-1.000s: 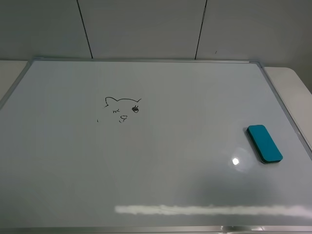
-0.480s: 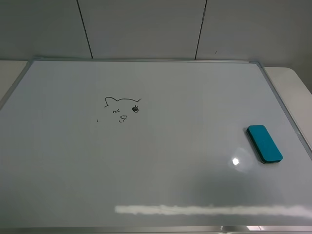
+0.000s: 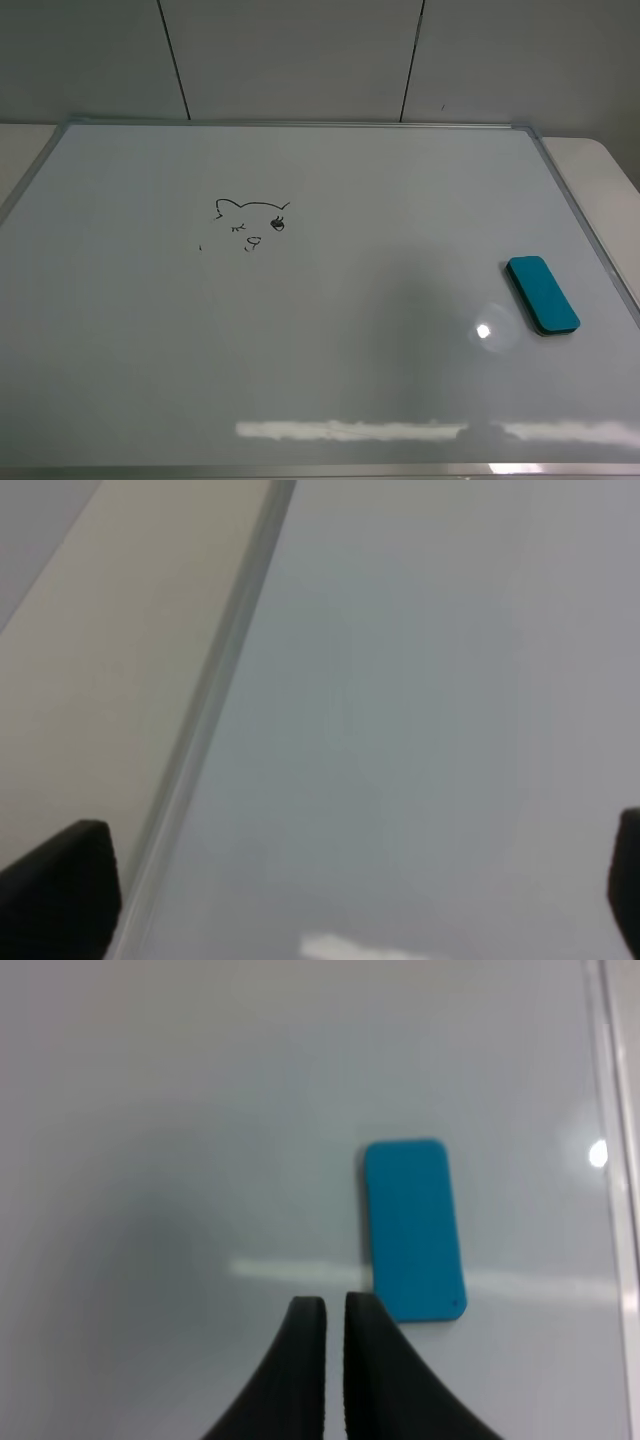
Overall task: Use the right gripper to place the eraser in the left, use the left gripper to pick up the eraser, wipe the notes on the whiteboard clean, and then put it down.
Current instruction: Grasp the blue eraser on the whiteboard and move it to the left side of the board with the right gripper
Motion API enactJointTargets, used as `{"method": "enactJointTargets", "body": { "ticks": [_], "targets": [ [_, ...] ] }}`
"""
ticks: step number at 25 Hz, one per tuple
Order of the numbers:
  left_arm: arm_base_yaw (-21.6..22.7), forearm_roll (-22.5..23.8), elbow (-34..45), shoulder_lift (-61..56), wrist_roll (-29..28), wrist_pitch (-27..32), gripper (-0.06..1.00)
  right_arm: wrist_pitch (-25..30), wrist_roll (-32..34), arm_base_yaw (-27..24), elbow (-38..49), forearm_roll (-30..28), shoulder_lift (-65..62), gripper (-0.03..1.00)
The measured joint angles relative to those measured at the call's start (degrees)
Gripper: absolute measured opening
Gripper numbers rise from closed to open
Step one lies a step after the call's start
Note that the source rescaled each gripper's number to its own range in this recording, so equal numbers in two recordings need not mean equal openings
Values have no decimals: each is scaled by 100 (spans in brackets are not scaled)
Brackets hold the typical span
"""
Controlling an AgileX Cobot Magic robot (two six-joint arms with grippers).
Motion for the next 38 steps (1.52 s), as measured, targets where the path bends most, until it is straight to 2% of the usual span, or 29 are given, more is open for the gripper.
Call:
{"method": "enactJointTargets", "body": {
  "ticks": [3, 8, 14, 15, 20, 31, 38],
  "targets": [
    [0, 0, 0, 0, -5, 0, 98, -42, -158, 0, 0, 180, 916, 0],
    [0, 0, 0, 0, -5, 0, 98, -456, -269, 0, 0, 183, 2070, 0],
    [0, 0, 0, 0, -5, 0, 98, -934, -251, 0, 0, -343, 3014, 0],
    [0, 0, 0, 0, -5, 0, 98, -1187, -208, 0, 0, -533, 3271, 0],
    [0, 0, 0, 0, -5, 0, 98, -1854, -190, 0, -4, -726, 4004, 0],
    [0, 0, 0, 0, -6, 0, 98, -2873, -196, 0, -4, -891, 5255, 0],
    [0, 0, 0, 0, -6, 0, 98, -3119, -284, 0, -6, -891, 5778, 0]
  ]
}}
